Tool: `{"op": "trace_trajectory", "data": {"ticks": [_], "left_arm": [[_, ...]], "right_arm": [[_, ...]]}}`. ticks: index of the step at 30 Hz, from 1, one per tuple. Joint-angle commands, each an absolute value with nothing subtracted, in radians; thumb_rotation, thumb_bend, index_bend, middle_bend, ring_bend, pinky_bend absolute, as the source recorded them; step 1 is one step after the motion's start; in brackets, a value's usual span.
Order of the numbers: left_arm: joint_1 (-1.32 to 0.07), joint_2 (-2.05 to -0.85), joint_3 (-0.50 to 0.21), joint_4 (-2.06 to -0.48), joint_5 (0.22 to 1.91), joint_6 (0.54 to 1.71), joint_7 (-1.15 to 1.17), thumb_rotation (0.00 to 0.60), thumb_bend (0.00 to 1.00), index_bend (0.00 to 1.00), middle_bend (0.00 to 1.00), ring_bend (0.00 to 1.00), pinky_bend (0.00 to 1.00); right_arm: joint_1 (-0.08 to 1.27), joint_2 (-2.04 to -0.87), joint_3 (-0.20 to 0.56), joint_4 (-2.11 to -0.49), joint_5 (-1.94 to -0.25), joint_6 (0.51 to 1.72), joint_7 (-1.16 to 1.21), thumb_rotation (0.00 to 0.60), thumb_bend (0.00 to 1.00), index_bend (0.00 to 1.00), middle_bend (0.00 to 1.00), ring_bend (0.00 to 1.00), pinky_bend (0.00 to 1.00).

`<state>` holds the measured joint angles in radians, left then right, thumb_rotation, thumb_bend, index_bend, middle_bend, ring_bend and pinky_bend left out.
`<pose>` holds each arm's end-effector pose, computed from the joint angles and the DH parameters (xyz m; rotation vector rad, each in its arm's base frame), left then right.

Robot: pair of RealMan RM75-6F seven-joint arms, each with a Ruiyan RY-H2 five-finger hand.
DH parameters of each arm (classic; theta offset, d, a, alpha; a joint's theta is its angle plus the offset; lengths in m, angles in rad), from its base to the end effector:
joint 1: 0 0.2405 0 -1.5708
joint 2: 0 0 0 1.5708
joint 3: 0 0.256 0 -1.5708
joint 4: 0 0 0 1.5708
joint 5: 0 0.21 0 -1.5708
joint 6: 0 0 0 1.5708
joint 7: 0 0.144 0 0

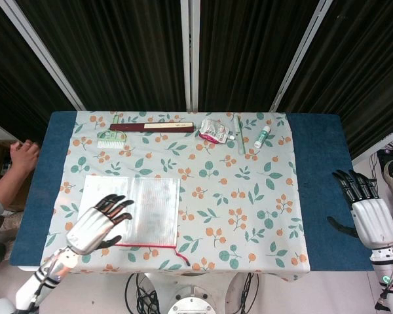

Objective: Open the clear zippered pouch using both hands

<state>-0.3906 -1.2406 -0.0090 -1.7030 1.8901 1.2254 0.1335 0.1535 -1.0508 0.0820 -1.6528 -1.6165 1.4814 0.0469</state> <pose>-0.1822 0.2166 0.0625 -2.0791 -0.6358 -1.1683 -0.2764 -0.2056 0.1739 1.5059 -0.8019 1.0507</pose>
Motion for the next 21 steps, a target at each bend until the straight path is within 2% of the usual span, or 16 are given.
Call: {"op": "trace_trajectory", "data": {"ticks": [1,9,21], "left_arm": [[-0.497,-1.315,-0.018,-1.734,1.923,1.091,0.182,0.6,0.23,0.43,0.18,0.14,0.18],[-0.571,-1.454,-0.02,-1.728,1.835,0.939,0.266,0.6,0.24,0.44,0.18,0.14,0.18],[-0.568,-1.644,-0.022,-1.653,1.637,0.865,0.47,0.6,0.24,0.45,0.18,0.13,0.18]], "right_arm": [[0.158,-1.056,0.079,-1.649,-1.615,1.475,0.047,0.6,0.06,0.0,0.08,0.0,0.08],[0.156,-1.071,0.07,-1.618,-1.612,1.474,0.068,0.6,0.06,0.0,0.08,0.0,0.08],[0.16,-1.079,0.06,-1.583,-1.608,1.465,0.104,0.6,0.06,0.0,0.08,0.0,0.08]]}}
